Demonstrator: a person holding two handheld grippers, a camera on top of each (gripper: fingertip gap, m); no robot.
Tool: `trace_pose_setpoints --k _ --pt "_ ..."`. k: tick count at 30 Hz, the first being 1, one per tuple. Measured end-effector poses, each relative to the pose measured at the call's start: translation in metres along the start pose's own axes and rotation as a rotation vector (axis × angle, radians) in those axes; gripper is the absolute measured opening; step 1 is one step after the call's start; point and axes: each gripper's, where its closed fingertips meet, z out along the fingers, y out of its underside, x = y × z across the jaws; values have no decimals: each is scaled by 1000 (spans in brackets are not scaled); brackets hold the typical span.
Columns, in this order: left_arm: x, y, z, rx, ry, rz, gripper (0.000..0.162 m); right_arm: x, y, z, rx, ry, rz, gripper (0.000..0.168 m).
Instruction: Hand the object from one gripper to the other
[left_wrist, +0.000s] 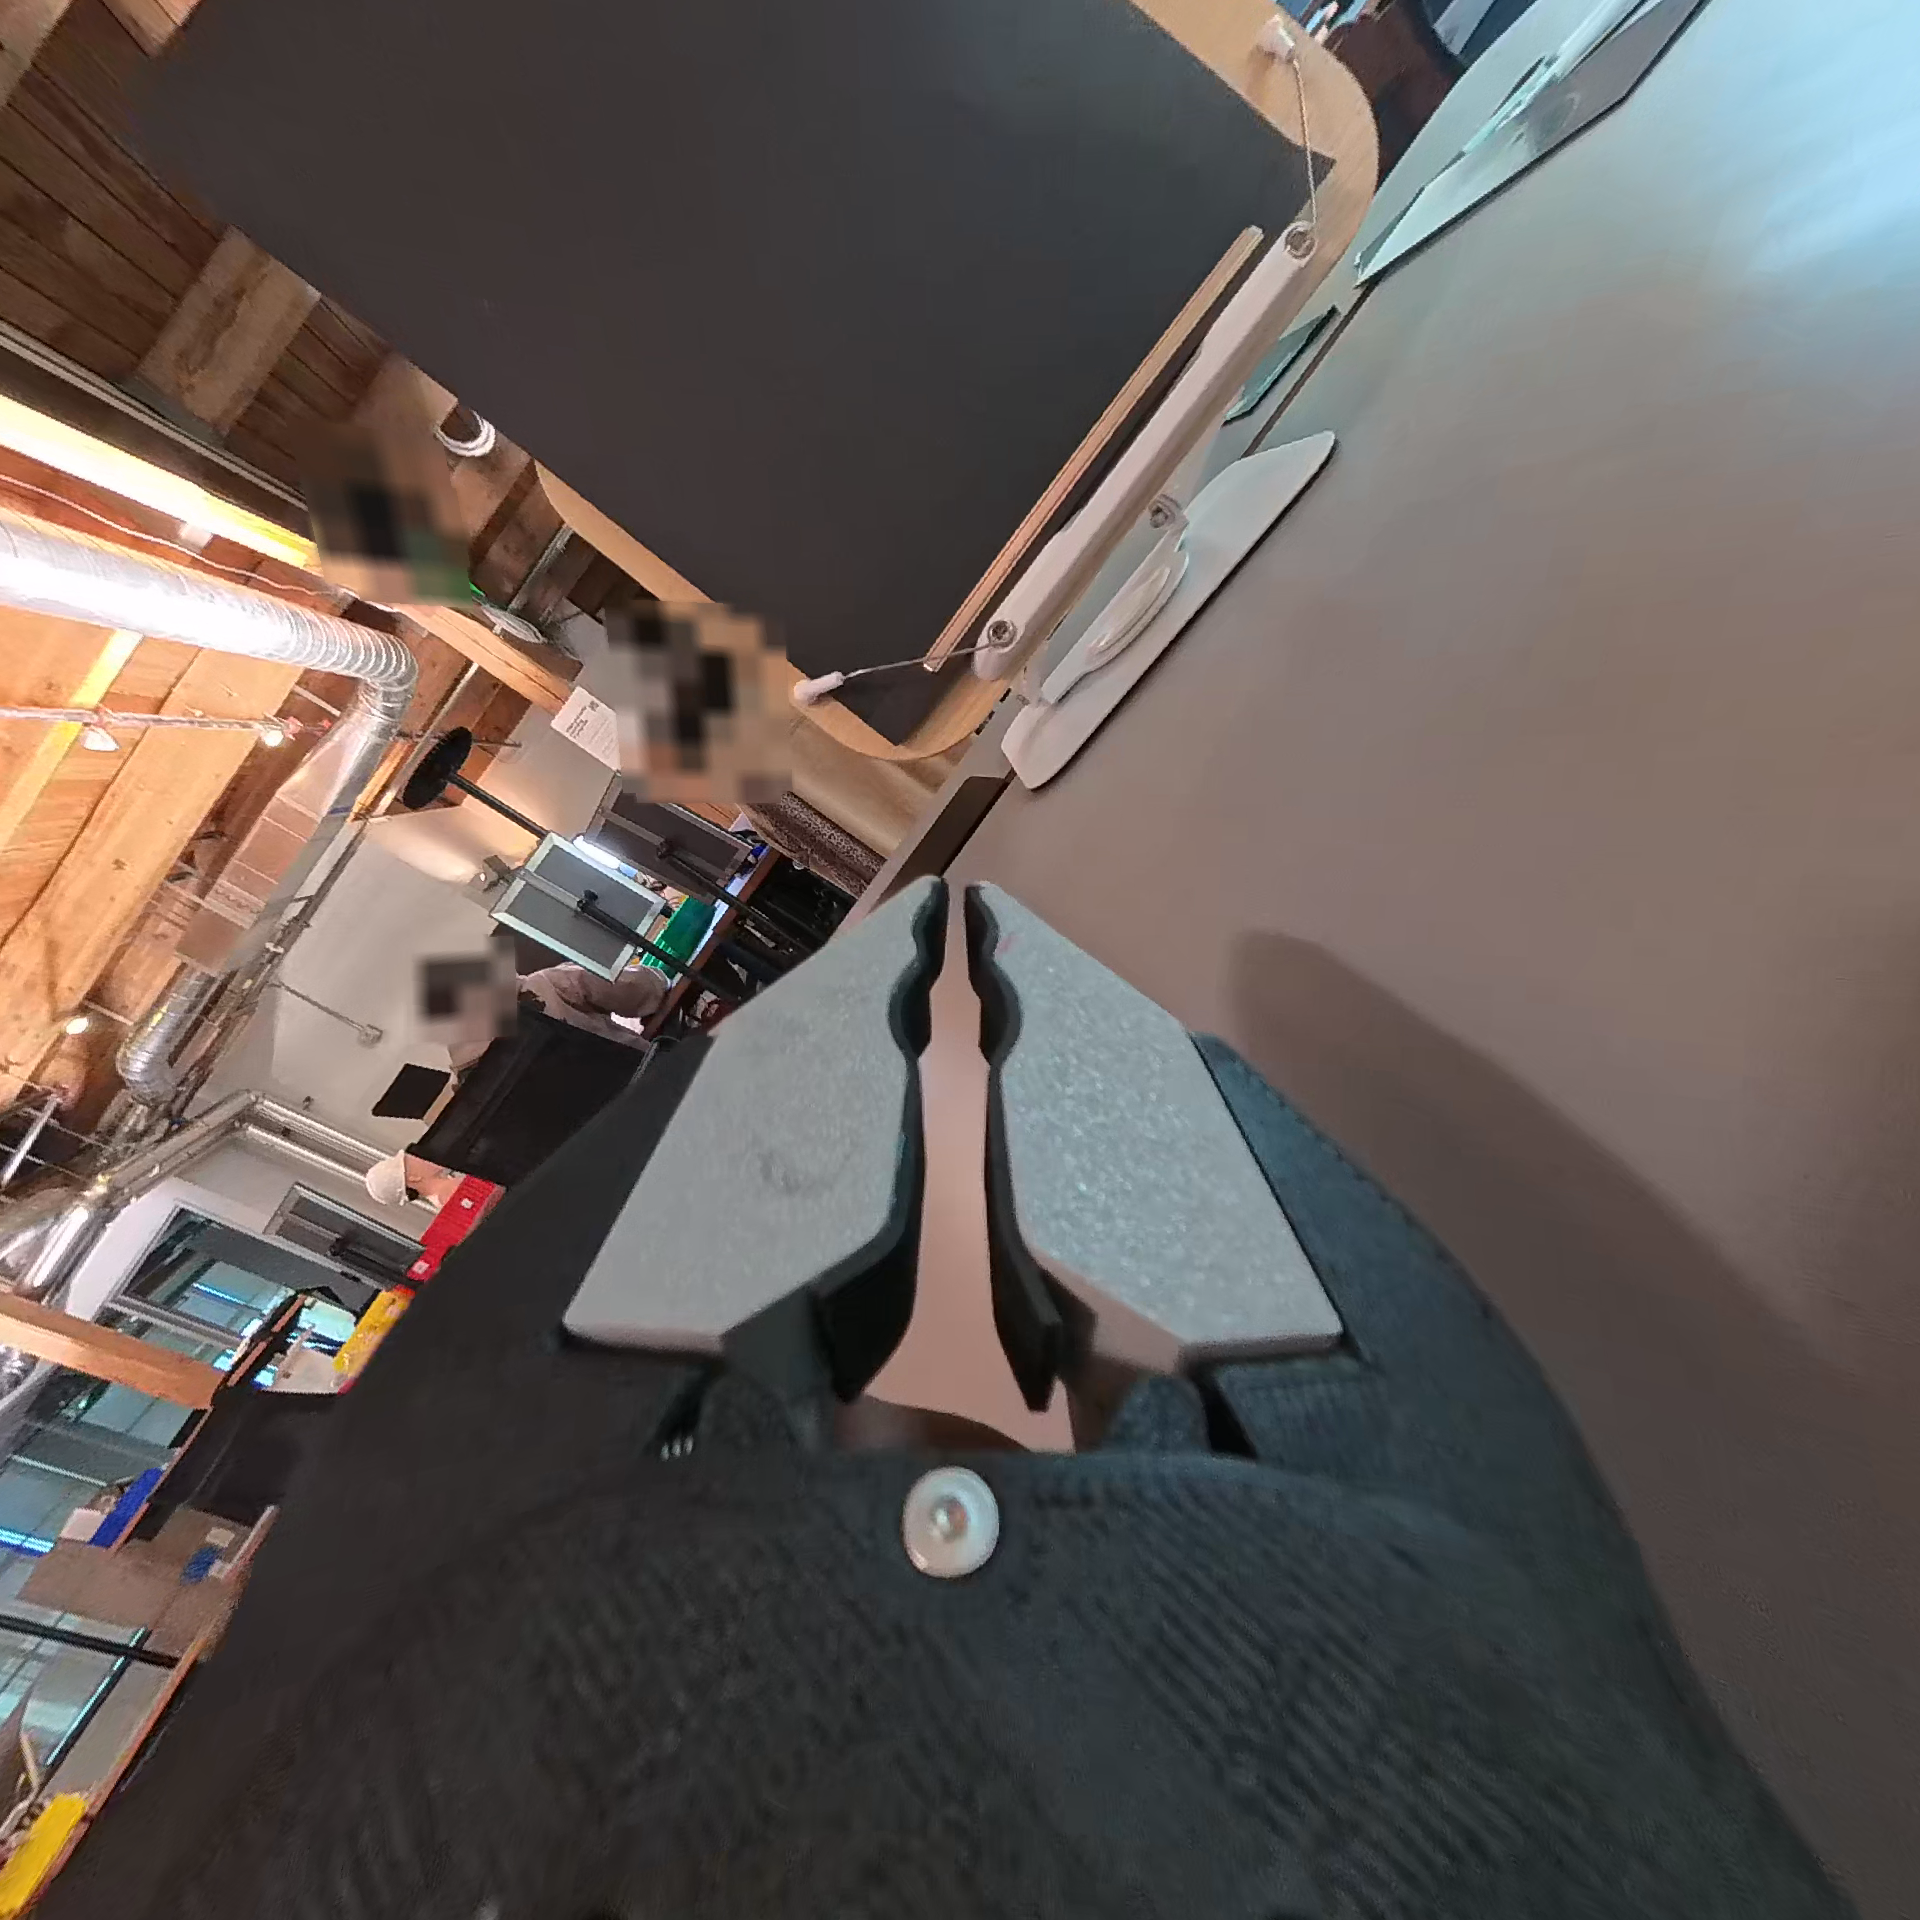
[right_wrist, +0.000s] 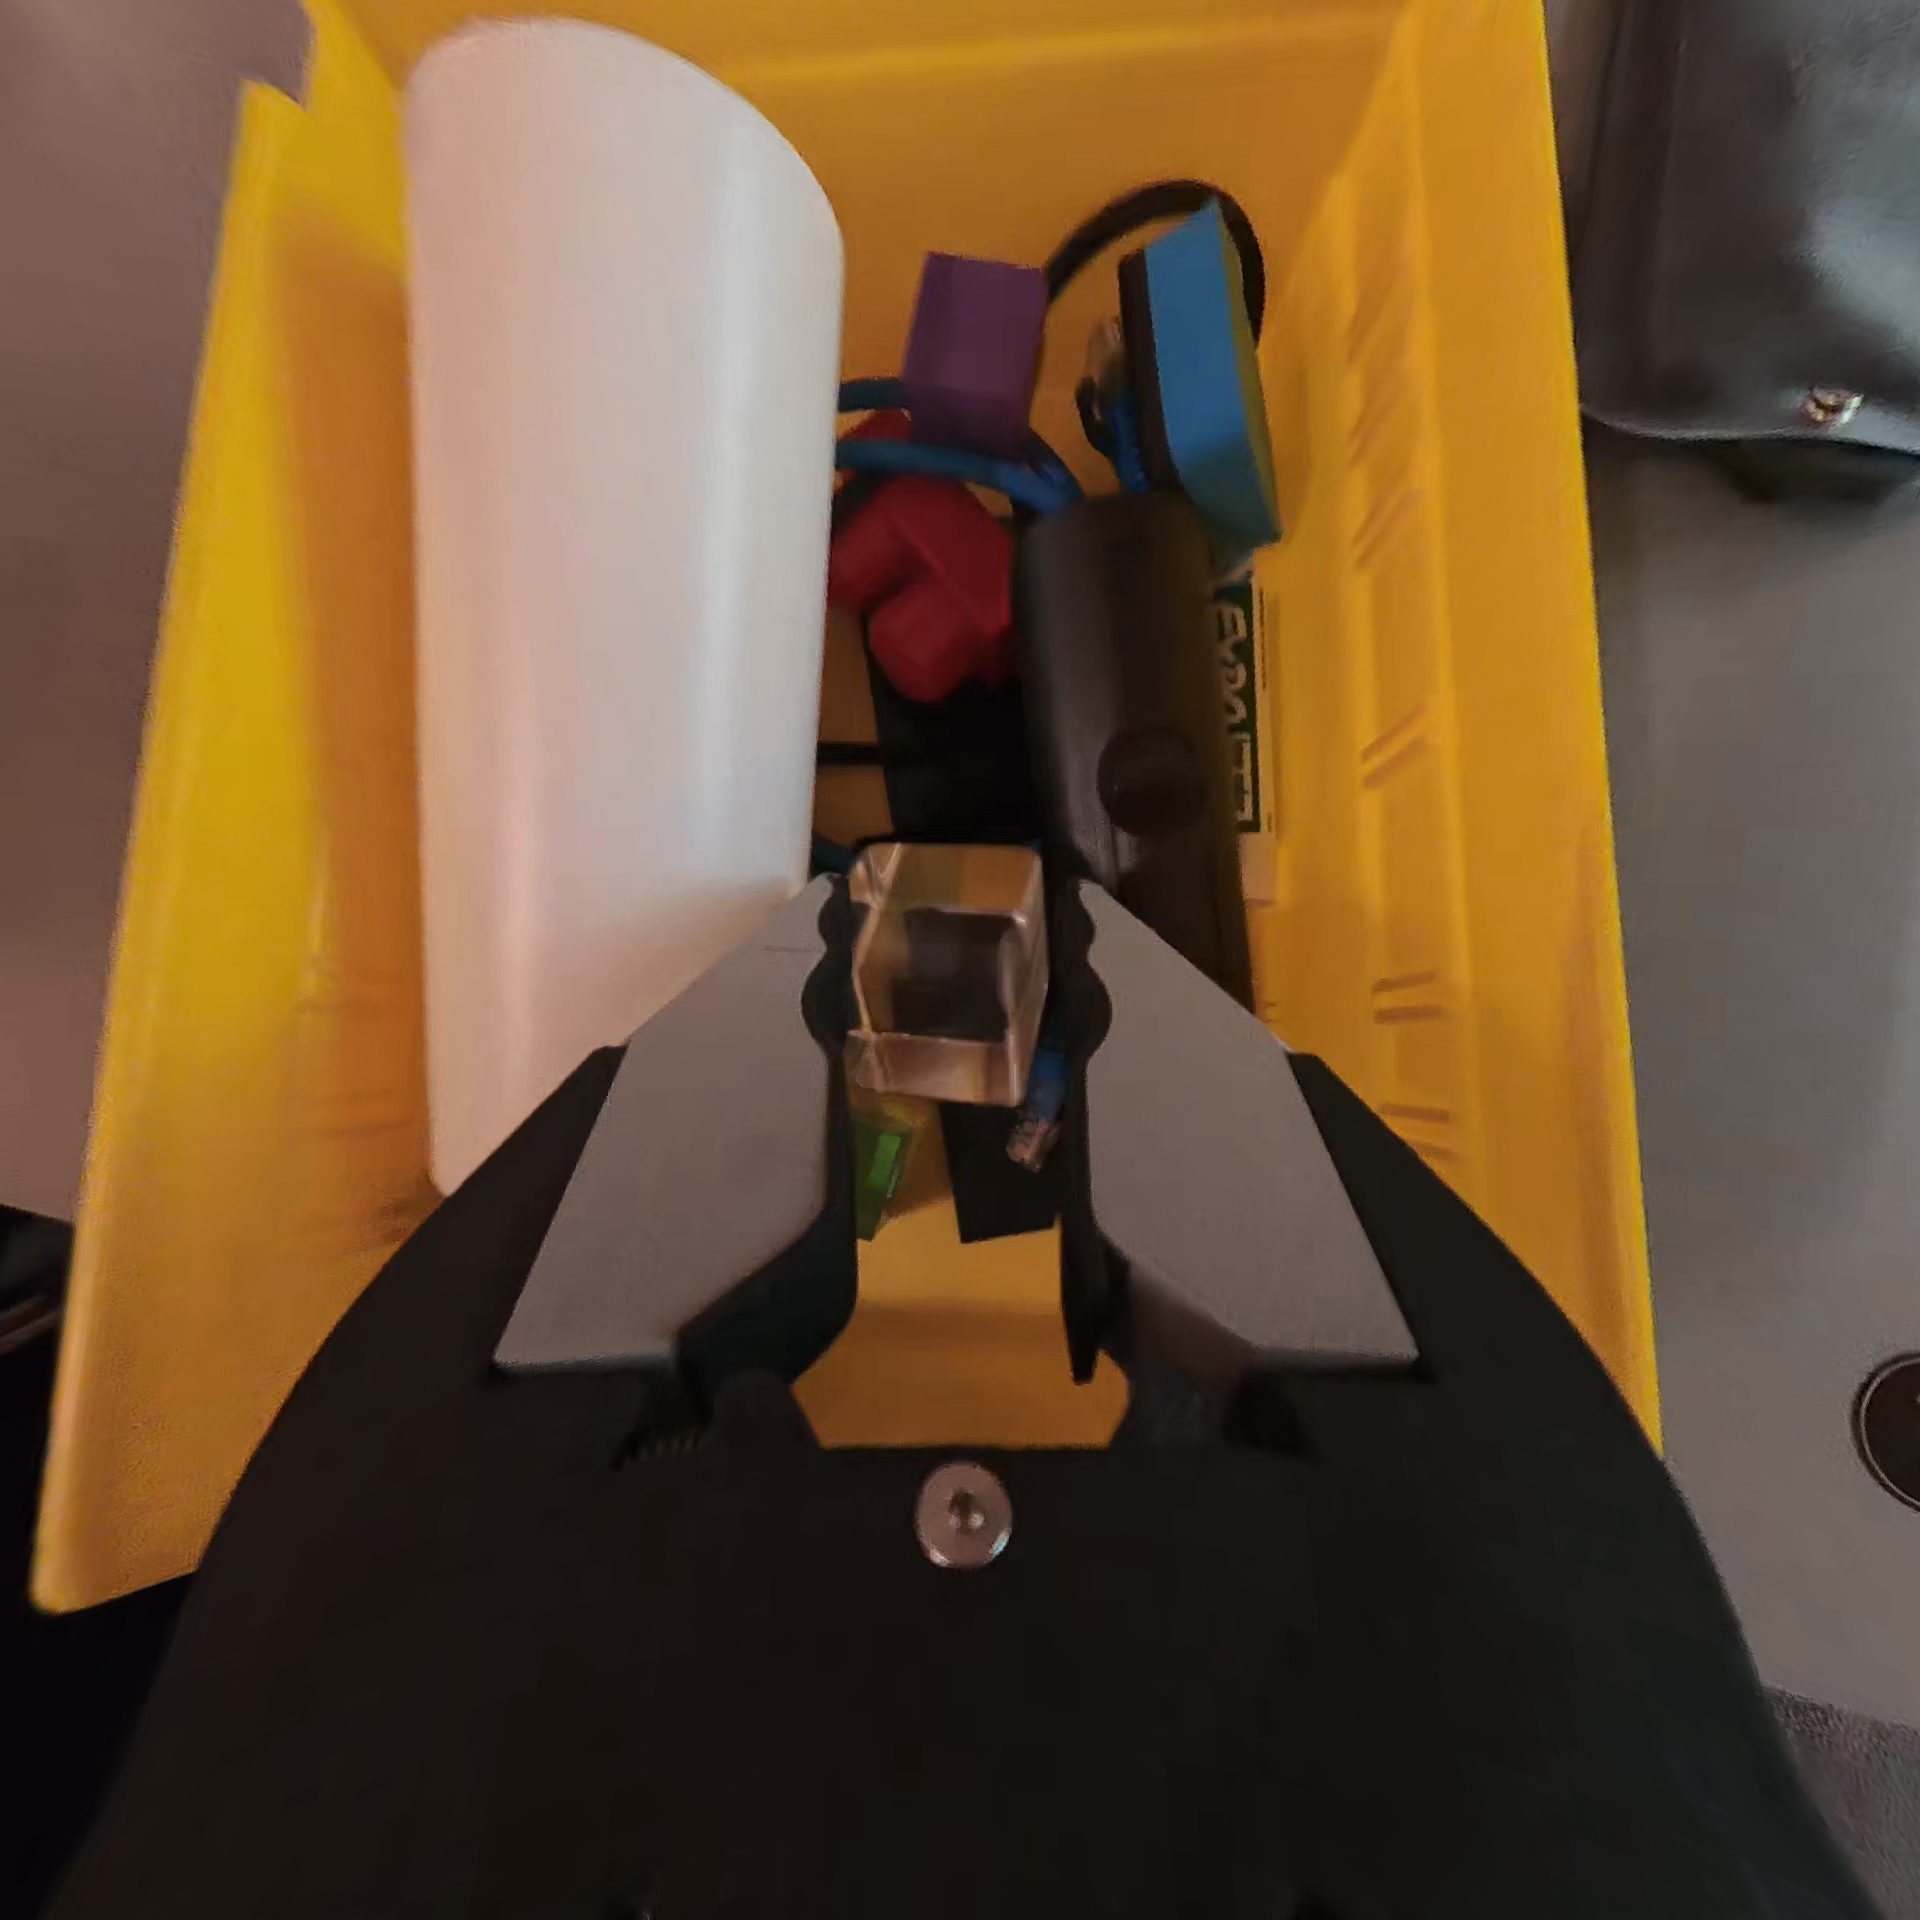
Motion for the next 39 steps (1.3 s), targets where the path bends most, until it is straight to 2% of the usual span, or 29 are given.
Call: trace_pose_setpoints --k 3,7,10,12,14,16,19,21,24,27,30,32,39 --pt "1 3 1 -11 2 -3 1 0 -4 -1 -10 -16 25 40" --pt "1 9 4 -37 9 -24 1 -20 -48 -37 123 55 -65 42" --pt "2 13 5 -51 14 -35 1 -98 -97 -74 306 -58 -210 44" --pt "2 14 5 -55 14 -33 1 -171 -122 -94 425 -188 -332 46" --pt "2 14 6 -55 11 -29 1 -251 -132 -98 494 -361 -442 48" --pt "2 15 6 -60 7 -27 1 -322 -129 -83 486 -518 -540 48" --pt "-1 16 5 -59 -7 -32 1 -379 -136 -22 489 -527 -605 48" --pt "-3 16 4 -62 -19 -40 1 -391 -148 30 493 -483 -590 47" --pt "-6 18 2 -66 -28 -45 1 -386 -166 101 538 -418 -520 43" --pt "-7 19 3 -69 -30 -46 1 -376 -165 151 540 -369 -542 33" --pt "-8 21 5 -75 -29 -46 1 -382 -156 165 475 -416 -568 41" --pt "-10 23 6 -82 -34 -52 1 -385 -153 166 474 -447 -561 40" --pt "-12 24 3 -94 -61 -49 0 -402 -145 150 481 -564 -524 44"
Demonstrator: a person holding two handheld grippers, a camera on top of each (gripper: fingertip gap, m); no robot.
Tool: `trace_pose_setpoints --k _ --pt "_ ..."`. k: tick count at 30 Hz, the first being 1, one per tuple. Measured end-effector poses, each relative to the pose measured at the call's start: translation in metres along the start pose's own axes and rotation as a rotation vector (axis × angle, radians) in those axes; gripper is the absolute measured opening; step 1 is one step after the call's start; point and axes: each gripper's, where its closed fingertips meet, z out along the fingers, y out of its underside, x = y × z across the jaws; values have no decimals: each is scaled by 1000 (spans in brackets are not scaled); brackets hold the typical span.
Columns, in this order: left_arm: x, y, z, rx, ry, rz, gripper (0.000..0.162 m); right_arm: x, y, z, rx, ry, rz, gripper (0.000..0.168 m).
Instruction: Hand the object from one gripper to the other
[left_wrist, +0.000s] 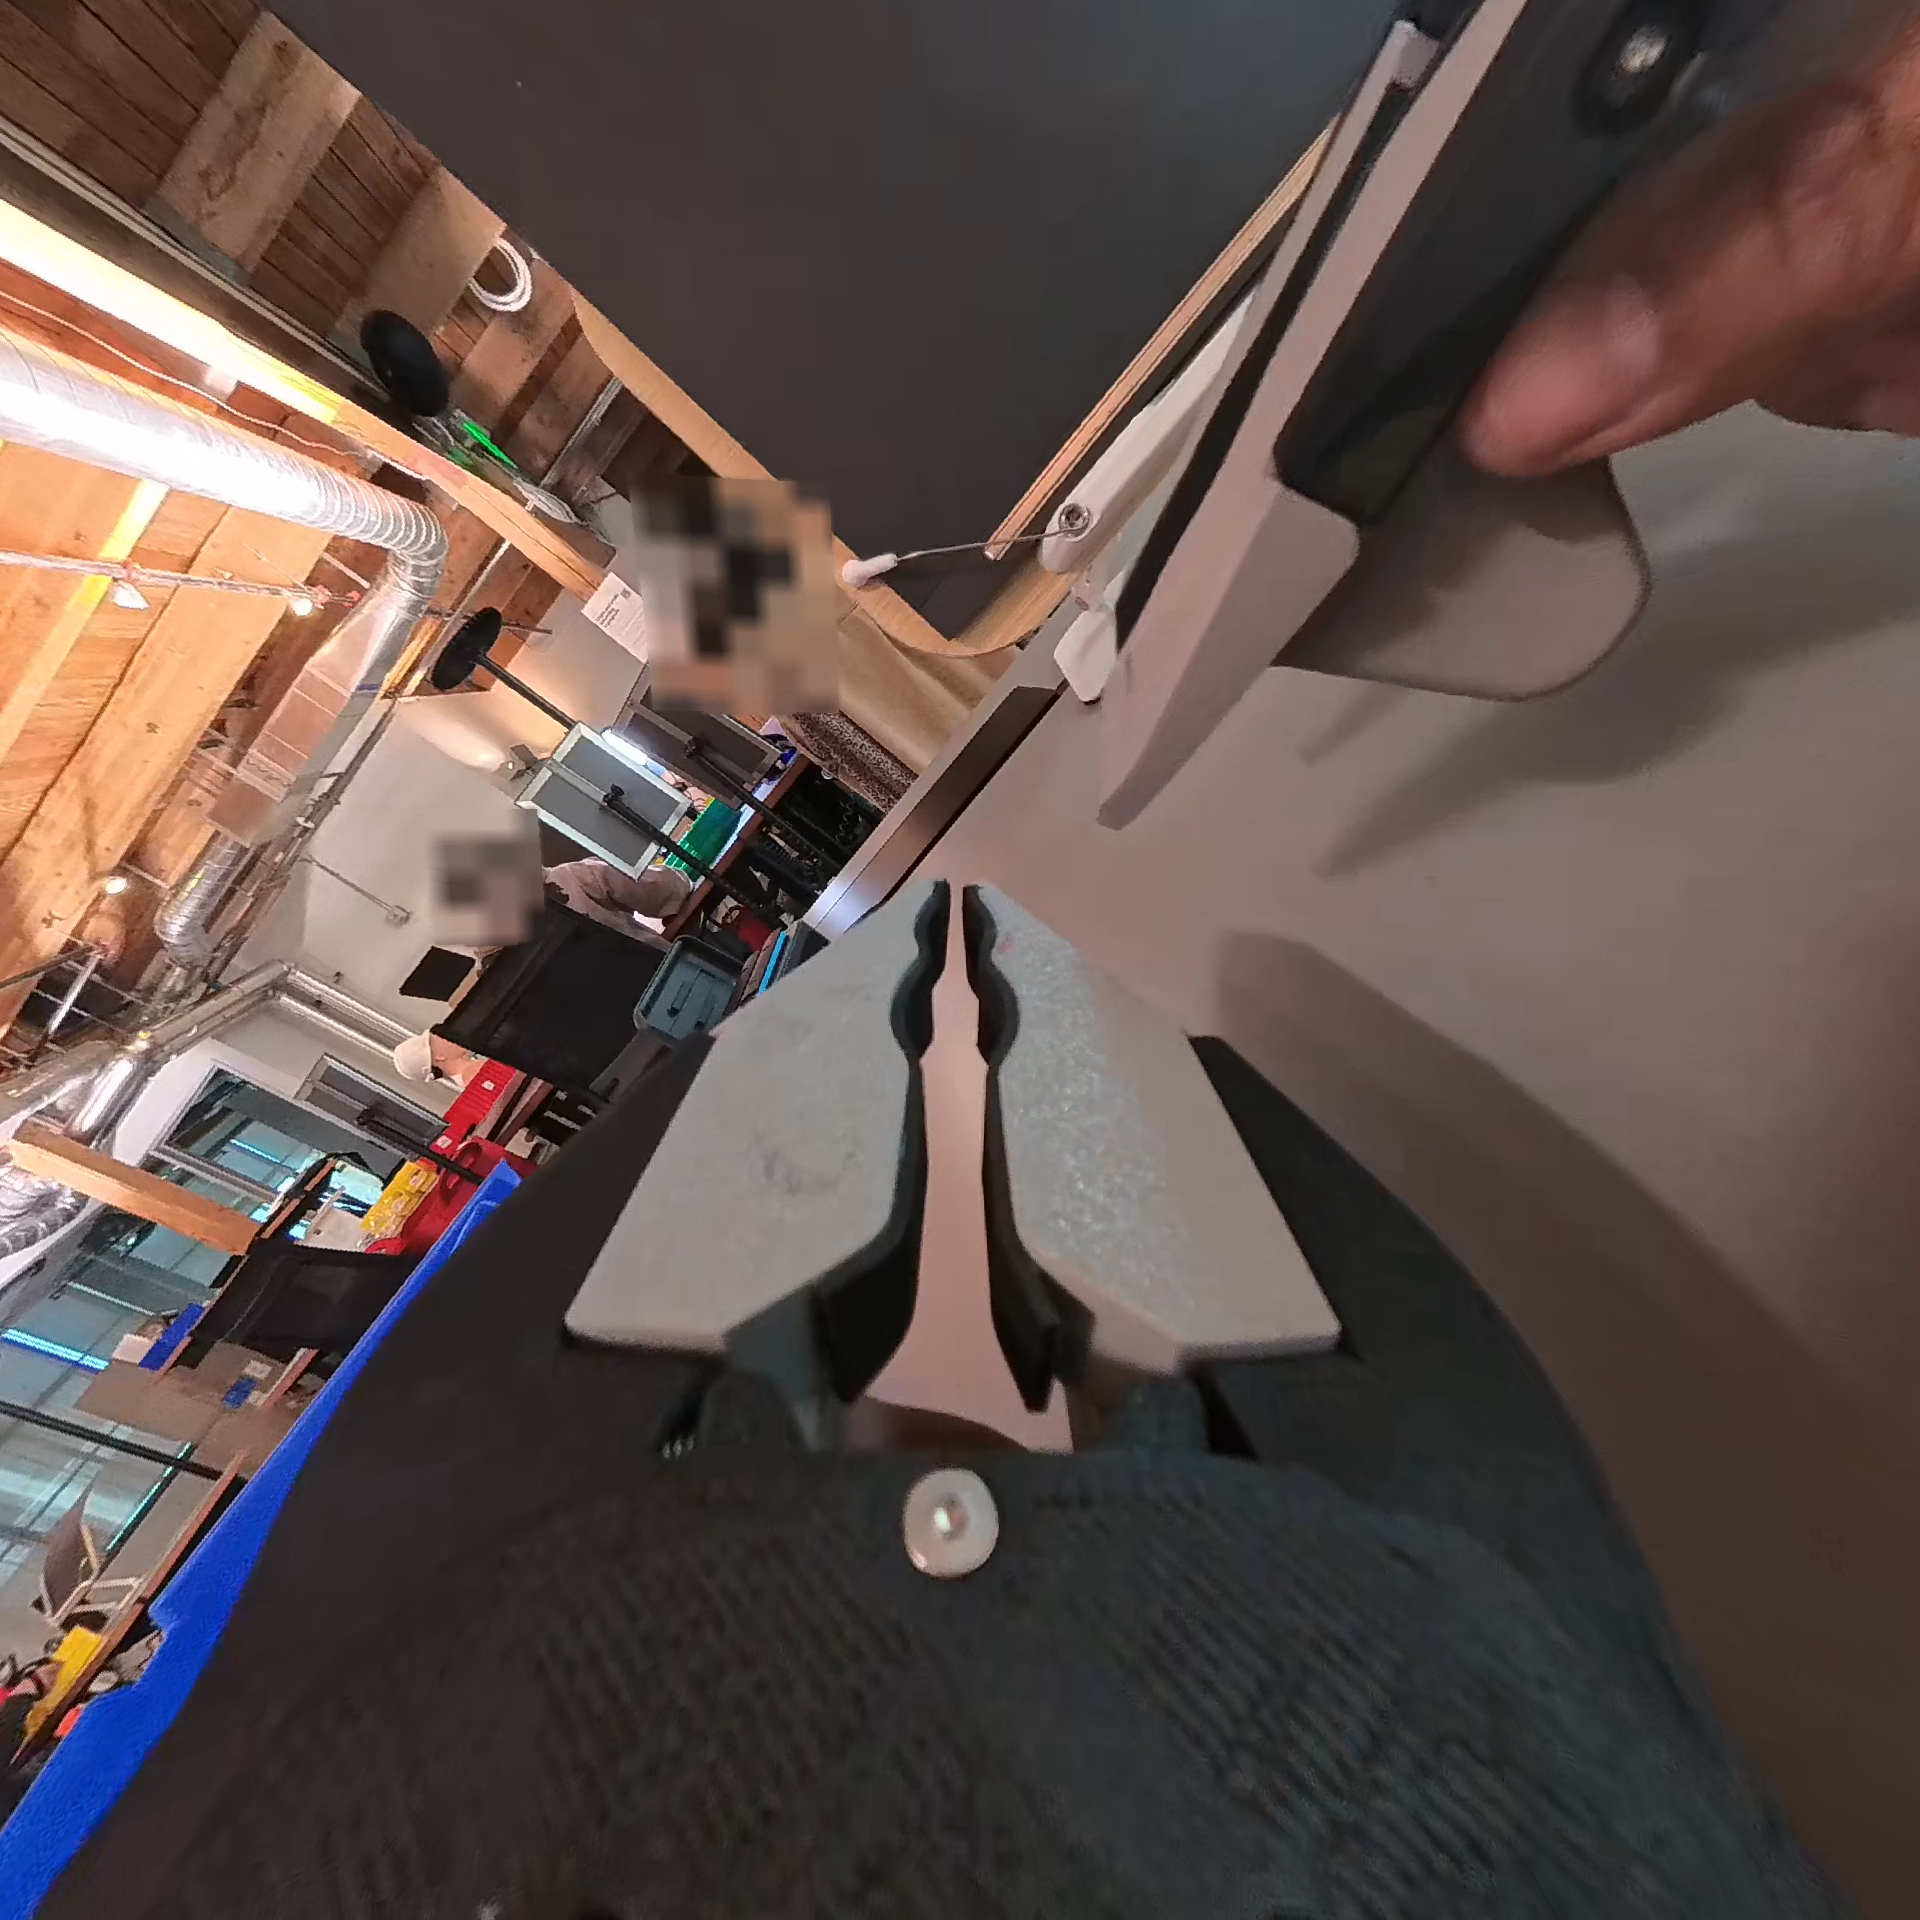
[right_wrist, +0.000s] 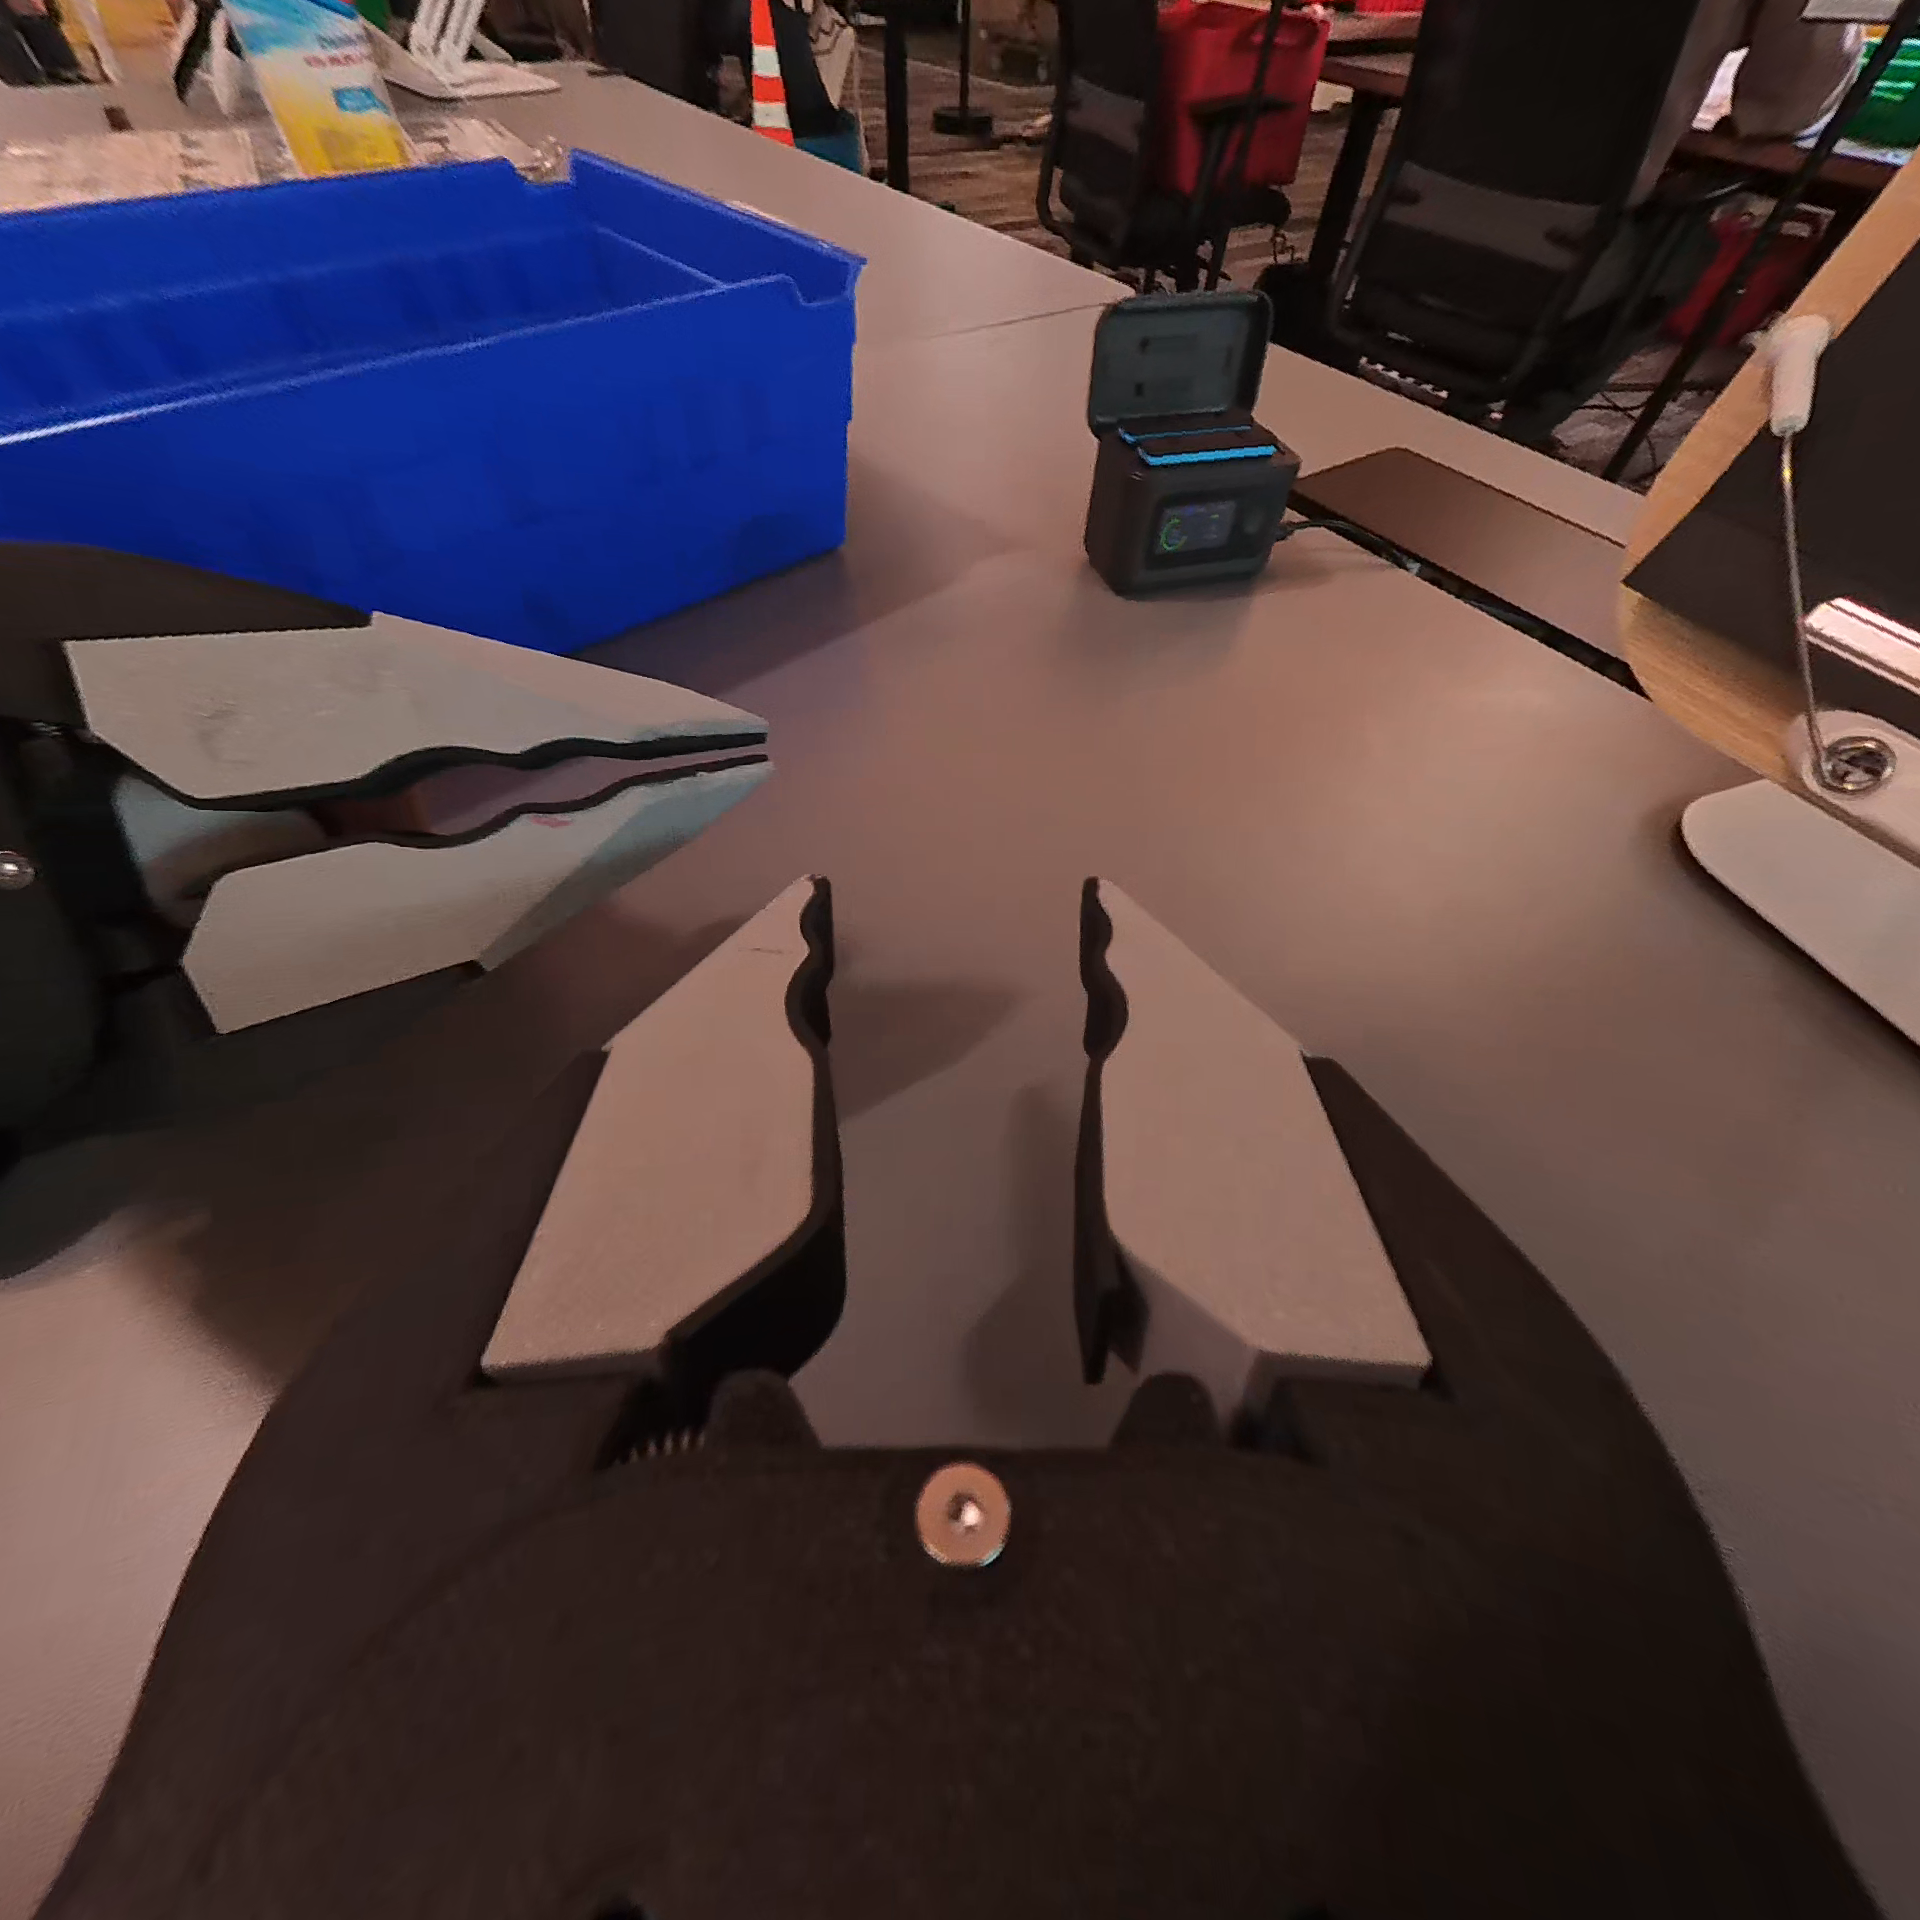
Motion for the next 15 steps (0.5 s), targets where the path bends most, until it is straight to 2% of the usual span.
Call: trace_pose_setpoints --k 6,9,10,12,15 --pt "13 0 -14 -84 7 13 2 -9 2 -7 13 -41 21 45" --pt "28 3 -31 -163 72 16 6 -8 2 -12 27 -40 34 44" --pt "35 9 -39 -229 140 -37 8 -7 2 -12 27 -37 37 44" --pt "32 12 -57 -327 230 -251 13 -5 2 -14 31 -23 31 44" --pt "-20 -9 -86 -290 273 -503 22 -5 1 -16 36 -19 28 44"
